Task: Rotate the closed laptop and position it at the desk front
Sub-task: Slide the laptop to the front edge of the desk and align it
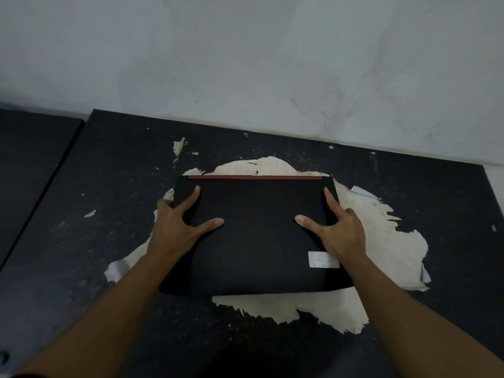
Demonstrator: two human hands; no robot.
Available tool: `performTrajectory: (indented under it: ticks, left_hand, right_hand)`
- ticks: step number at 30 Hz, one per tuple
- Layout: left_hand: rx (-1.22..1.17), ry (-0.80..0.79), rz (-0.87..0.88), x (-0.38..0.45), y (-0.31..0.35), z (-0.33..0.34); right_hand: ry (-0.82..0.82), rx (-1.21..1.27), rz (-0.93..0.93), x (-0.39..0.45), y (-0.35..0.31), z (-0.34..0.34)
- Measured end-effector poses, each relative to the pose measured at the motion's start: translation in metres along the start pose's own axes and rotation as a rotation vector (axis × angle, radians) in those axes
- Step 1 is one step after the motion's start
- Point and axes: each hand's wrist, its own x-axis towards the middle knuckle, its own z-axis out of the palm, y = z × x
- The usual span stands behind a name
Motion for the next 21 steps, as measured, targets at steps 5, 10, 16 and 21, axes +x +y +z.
performTrajectory:
  ticks: [5,10,16,21]
  left_hand:
    - [-0.021,-0.021,0.009,-0.006,-0.005,-0.025]
    - [-0.024,0.004,0.061,-0.007,-0.011,-0.047]
    - [-0.02,0.025,0.088,-0.012,-0.022,-0.054]
    - [0.018,0.067,0.085,-0.012,-0.038,-0.039]
  right_hand:
    - [0.038,-0.011,0.007,-0.029,-0.018,0.008]
    - [0.025,-0.081,0.004,-0.05,-0.036,0.016]
    - [0.047,-0.108,-0.042,-0.068,-0.038,0.034]
    - [0.119,-0.126,-0.096,-0.068,-0.031,0.045]
